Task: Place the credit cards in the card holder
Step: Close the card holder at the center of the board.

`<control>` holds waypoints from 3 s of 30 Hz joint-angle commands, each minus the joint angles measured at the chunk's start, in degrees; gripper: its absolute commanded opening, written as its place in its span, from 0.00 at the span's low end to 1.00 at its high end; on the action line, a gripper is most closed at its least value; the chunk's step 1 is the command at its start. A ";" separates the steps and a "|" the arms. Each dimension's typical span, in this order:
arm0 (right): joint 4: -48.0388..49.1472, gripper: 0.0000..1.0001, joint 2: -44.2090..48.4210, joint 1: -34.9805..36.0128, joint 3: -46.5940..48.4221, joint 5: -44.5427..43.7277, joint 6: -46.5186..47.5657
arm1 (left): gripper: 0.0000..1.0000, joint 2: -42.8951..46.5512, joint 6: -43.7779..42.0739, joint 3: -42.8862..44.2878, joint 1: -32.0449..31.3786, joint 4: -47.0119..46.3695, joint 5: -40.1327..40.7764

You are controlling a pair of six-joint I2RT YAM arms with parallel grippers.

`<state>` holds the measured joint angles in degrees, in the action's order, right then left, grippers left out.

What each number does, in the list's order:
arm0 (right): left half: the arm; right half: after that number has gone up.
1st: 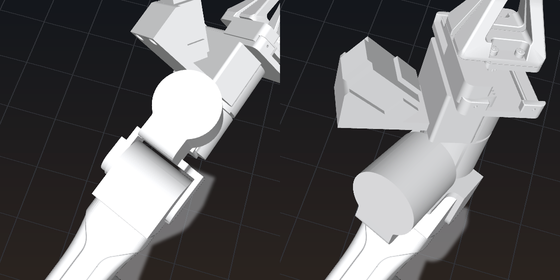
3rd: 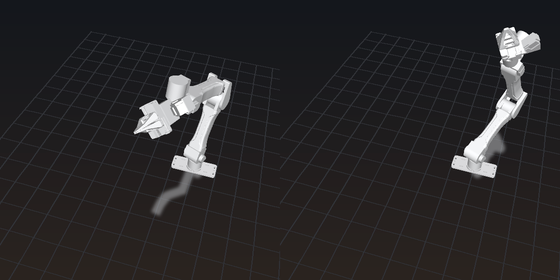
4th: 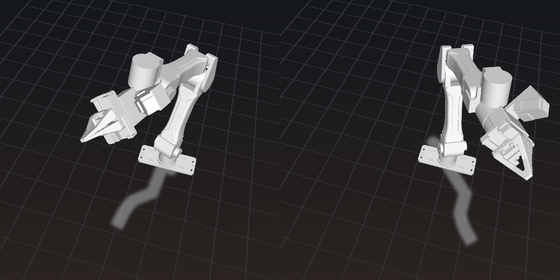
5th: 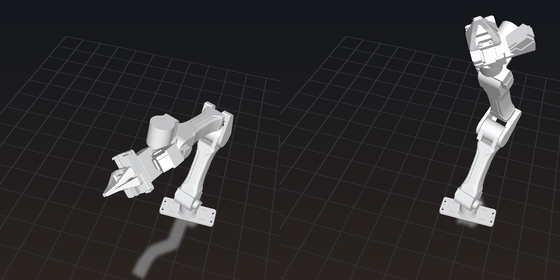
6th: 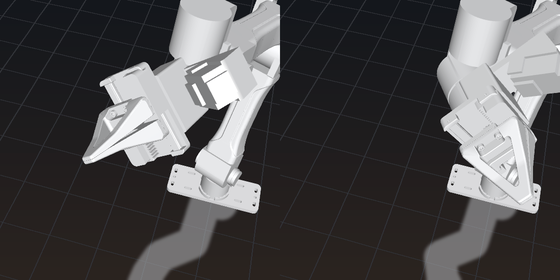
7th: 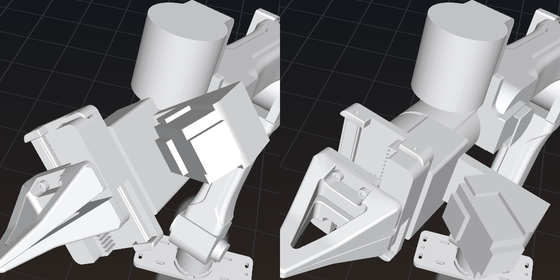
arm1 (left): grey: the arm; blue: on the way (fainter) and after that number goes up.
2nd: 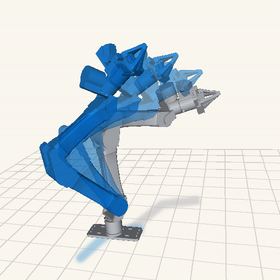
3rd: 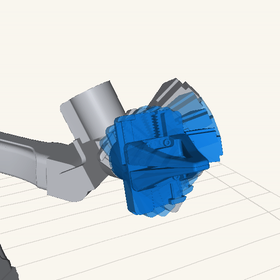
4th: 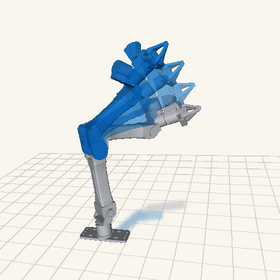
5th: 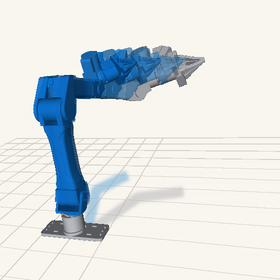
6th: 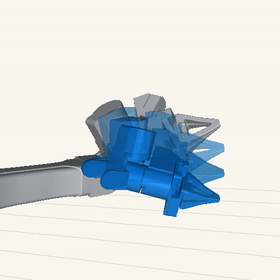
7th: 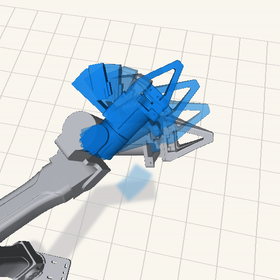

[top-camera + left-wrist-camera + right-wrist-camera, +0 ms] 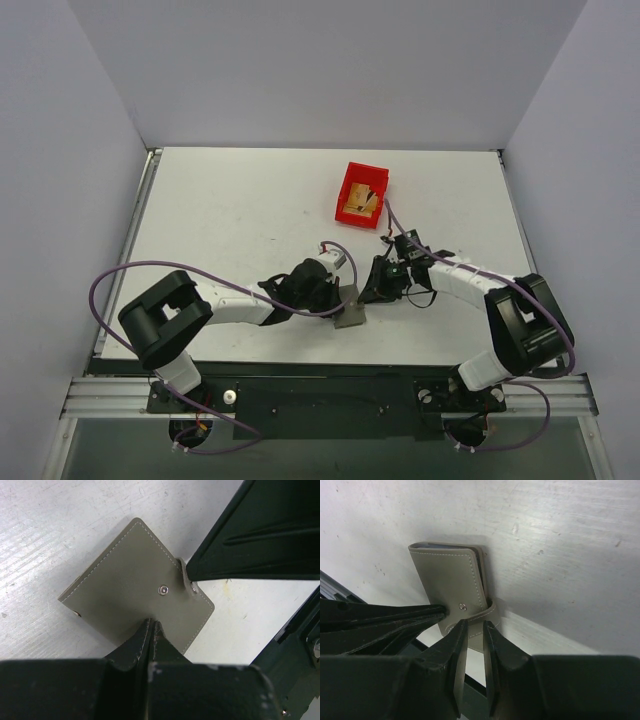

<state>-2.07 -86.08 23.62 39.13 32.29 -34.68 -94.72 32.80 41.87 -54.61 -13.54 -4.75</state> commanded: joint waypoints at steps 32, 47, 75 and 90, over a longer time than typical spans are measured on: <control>-0.83 0.15 -4.71 5.83 4.37 -3.20 -0.75 | 0.00 -0.29 -0.63 0.58 0.12 1.94 -0.43; -7.60 0.12 -6.73 9.25 7.71 -8.56 2.33 | 0.00 -0.82 -0.63 0.85 0.12 1.94 -0.70; -20.70 0.11 -13.93 14.26 15.45 -26.93 1.63 | 0.00 -1.26 -0.80 1.38 0.47 1.94 -1.05; -19.04 0.06 -19.82 16.64 13.69 -32.12 -0.74 | 0.00 -1.35 -0.72 0.76 0.82 1.41 -1.31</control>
<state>-20.82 -98.59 40.03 57.60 10.39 -35.31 -94.96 32.75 42.04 -54.11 -13.26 -5.48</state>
